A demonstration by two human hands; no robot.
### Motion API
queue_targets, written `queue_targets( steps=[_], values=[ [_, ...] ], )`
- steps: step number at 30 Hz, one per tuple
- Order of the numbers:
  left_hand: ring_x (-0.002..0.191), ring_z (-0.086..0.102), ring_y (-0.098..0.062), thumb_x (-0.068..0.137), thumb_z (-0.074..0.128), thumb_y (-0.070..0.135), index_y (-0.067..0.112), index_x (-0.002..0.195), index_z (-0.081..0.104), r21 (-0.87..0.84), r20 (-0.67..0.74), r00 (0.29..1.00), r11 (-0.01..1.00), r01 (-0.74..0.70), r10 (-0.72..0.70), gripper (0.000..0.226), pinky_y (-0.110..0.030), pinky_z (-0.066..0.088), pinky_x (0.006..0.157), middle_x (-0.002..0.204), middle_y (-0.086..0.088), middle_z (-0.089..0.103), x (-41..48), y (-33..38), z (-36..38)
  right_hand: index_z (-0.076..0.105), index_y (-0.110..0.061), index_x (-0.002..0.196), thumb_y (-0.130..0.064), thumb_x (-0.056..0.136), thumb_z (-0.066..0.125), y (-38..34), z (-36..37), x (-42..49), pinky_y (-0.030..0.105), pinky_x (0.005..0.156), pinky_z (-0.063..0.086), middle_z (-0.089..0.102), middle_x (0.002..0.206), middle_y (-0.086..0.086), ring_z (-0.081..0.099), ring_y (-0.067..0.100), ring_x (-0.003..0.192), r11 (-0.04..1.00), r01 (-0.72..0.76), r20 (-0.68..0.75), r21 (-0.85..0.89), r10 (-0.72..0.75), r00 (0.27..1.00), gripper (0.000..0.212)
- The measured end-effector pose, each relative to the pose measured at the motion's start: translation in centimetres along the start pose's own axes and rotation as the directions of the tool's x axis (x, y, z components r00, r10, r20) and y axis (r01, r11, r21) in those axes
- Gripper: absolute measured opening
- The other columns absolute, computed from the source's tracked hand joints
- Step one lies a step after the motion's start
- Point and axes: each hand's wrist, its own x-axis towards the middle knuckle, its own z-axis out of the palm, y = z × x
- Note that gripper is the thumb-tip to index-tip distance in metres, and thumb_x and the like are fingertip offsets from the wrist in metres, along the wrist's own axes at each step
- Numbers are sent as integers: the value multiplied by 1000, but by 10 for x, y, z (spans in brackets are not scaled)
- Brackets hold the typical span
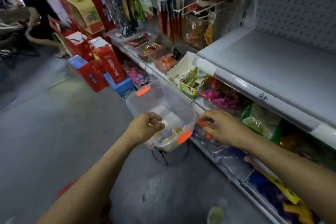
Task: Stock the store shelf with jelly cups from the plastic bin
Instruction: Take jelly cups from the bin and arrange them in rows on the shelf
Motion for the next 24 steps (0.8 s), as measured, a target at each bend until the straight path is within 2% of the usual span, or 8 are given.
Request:
queue_targets(
  steps=[3,6,8,10,12,15,19,24],
  values=[
    [81,62,-11,87,72,31,19,108,69,-89,11,998,994,70,-69,24,-29,51,81,96,-1,71,43,-31,16,63,-29,103,-44,74,49,10,27,56,32,78,50,60,97,-9,61,12,88,998,21,100,55,-27,995,36],
    [83,61,-15,88,71,25,11,110,69,-154,32,989,977,145,-142,25,-30,52,83,103,-8,70,90,-55,30,63,-24,111,-29,82,60,21,53,110,26,82,45,60,105,-7,56,8,95,998,26,189,66,-38,981,30],
    [83,62,-16,89,70,21,9,112,68,-206,48,977,955,215,-210,26,-30,52,84,105,-11,70,123,-70,40,62,-25,114,-28,85,63,31,74,149,30,87,48,62,111,-4,59,12,101,997,17,256,80,-37,966,30],
    [90,66,-22,89,70,21,9,112,69,-213,62,962,939,271,-264,27,-36,53,91,107,-12,71,158,-85,55,60,-24,118,-28,87,63,42,98,186,34,92,48,61,118,-1,59,16,108,997,-11,342,76,-16,940,31],
    [101,66,-24,89,70,22,10,116,67,-187,115,942,925,331,-314,29,-36,51,95,112,-10,70,189,-103,76,59,-22,120,-26,88,61,54,129,222,35,95,46,59,124,1,57,20,113,999,-22,426,27,9,904,33],
    [106,62,-21,87,72,30,13,120,64,-104,203,901,906,410,-384,38,-26,48,89,119,-7,65,228,-129,114,57,-23,122,-24,87,62,75,181,266,36,96,46,56,131,3,53,23,117,999,17,516,-44,8,857,35],
    [111,59,-24,86,70,40,14,124,61,53,313,824,875,481,-472,47,-34,49,97,124,-4,61,257,-158,166,49,-22,131,-22,87,65,98,240,299,35,95,42,46,134,5,43,28,124,968,170,613,-184,-22,790,46],
    [105,62,-24,75,71,55,19,121,60,250,355,769,847,470,-531,60,-37,51,93,115,-5,65,275,-184,211,36,-20,140,-15,86,62,114,290,317,38,98,40,41,136,11,39,31,126,872,390,719,-297,-65,692,60]
  ],
)
